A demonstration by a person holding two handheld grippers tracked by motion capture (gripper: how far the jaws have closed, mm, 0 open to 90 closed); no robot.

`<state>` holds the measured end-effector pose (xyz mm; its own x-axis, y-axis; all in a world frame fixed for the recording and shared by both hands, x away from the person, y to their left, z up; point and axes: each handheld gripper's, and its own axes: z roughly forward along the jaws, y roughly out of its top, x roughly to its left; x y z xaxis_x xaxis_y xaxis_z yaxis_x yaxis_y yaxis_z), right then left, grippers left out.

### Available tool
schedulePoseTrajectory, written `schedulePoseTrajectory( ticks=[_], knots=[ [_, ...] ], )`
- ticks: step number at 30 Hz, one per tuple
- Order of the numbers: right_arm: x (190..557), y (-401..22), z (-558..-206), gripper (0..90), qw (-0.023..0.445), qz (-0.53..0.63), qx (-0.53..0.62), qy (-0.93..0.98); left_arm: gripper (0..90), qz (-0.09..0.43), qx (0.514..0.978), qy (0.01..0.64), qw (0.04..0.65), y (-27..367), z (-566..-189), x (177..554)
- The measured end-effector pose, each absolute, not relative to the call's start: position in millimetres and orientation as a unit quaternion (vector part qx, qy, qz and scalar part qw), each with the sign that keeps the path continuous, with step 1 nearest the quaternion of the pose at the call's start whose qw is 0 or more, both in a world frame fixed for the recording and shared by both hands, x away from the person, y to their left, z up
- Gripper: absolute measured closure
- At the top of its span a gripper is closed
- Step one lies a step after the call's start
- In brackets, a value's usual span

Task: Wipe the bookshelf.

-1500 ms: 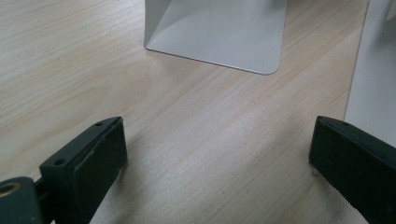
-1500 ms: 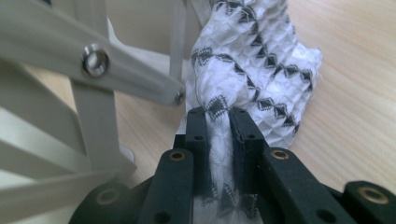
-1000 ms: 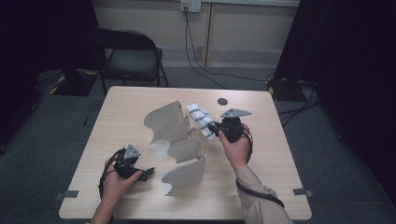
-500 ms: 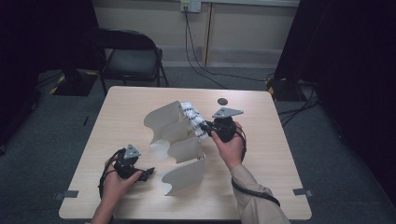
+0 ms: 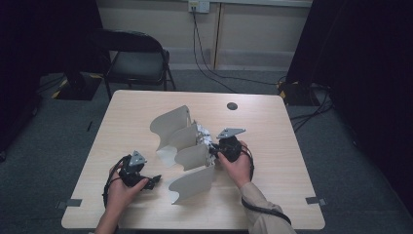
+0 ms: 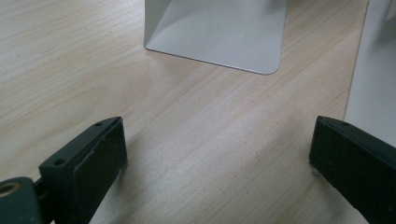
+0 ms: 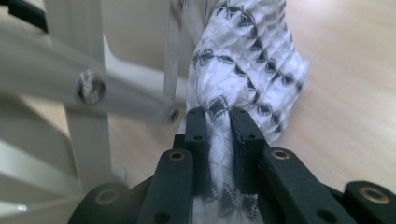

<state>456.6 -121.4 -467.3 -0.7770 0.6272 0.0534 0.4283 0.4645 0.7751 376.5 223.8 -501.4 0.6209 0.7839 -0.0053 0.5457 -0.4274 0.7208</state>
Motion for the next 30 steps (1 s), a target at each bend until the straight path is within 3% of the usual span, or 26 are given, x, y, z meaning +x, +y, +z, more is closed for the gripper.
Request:
schedulePoseTrajectory(
  ticks=[8, 22, 30],
  knots=[
    [448.7, -131.1, -477.7, 79.2, 0.116, 0.409, 0.326, 0.844, 3.6, 0.167, 0.827, 0.403, 0.353, 223.7, -501.5, 376.3],
    [441.6, -166.3, -400.9, 79.2, 0.169, 0.464, 0.323, 0.807, 3.6, 0.167, 0.827, 0.403, 0.353, 223.6, -501.5, 376.4],
    [439.2, -160.6, -382.6, 79.1, 0.175, 0.483, 0.308, 0.801, 3.6, 0.169, 0.828, 0.401, 0.353, 223.8, -501.3, 376.6]
  ],
)
